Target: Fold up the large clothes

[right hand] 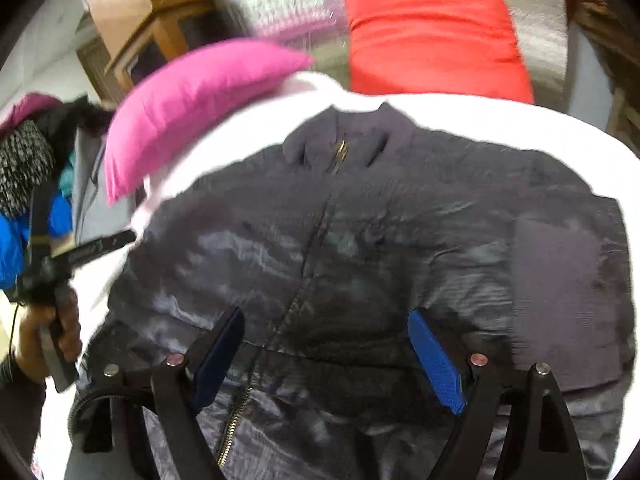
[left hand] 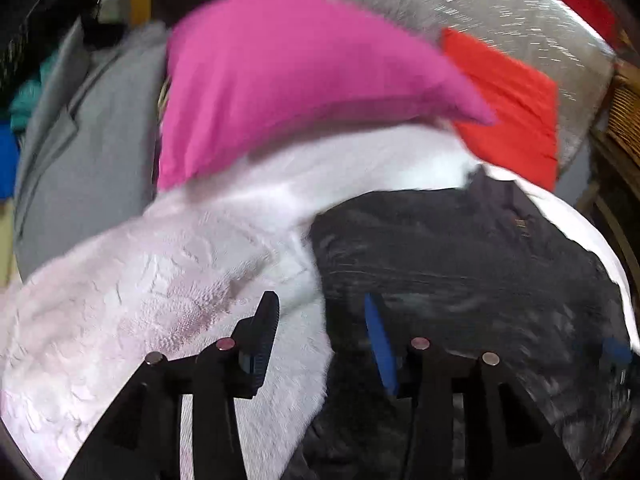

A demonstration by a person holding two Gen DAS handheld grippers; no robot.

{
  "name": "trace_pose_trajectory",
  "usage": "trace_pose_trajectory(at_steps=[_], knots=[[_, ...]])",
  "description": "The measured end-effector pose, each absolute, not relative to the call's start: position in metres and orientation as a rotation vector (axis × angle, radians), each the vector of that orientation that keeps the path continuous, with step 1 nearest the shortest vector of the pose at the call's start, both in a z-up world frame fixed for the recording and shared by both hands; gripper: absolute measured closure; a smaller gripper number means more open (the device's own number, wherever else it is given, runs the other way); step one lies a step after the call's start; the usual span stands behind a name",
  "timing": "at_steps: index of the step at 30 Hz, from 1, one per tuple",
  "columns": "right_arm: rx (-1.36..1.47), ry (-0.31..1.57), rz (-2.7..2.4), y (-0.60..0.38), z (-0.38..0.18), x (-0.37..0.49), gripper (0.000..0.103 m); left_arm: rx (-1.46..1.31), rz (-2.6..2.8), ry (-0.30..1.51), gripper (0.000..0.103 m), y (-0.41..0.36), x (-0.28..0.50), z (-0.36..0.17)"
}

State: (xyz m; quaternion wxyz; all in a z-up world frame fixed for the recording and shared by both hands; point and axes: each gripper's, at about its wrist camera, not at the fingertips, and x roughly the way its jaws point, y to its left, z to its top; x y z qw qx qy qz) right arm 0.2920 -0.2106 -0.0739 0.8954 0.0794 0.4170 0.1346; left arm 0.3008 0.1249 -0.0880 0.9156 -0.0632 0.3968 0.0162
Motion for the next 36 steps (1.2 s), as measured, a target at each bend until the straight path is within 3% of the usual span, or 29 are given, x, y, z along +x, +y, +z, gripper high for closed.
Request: trace_pose_trajectory(at_steps=[7,12,14,16,18,21,26,36], knots=[[0.245,0.910,0.209,-0.239,-0.089,0.306,0.016,-0.001,0.027,0.913,0.049,0.085,0.300,-0.128],[0.265,0.820,0.225,-0.245,-0.058,0.294,0.015,-0.060,0.032,0.854,0.050,0.089,0.290,-0.106],[0.284,0.859,0.175,-0.256,-0.072,0.304,0.012,-0.051,0.020,0.846,0.041,0.083,0.290,-0.109],[0.340,0.965,0.157,-0.268,-0.098,0.317,0.012,-0.008,0.024,0.923,0.040,0.076,0.298,-0.127],[0.368,0.906,0.169,-0.272,-0.083,0.306,0.013,-0.019,0.032,0.901,0.040,0.081,0.288,-0.121],[0.380,0.820,0.193,-0.280,-0.051,0.275,0.013,-0.058,0.012,0.861,0.039,0.090,0.261,-0.104],[0.375,0.742,0.151,-0.309,-0.023,0.181,0.012,-0.066,0.011,0.799,0.030,0.109,0.184,-0.088],[0.479,0.772,-0.009,-0.365,-0.057,-0.004,0.012,-0.193,0.081,0.850,0.029,0.149,0.037,-0.102]])
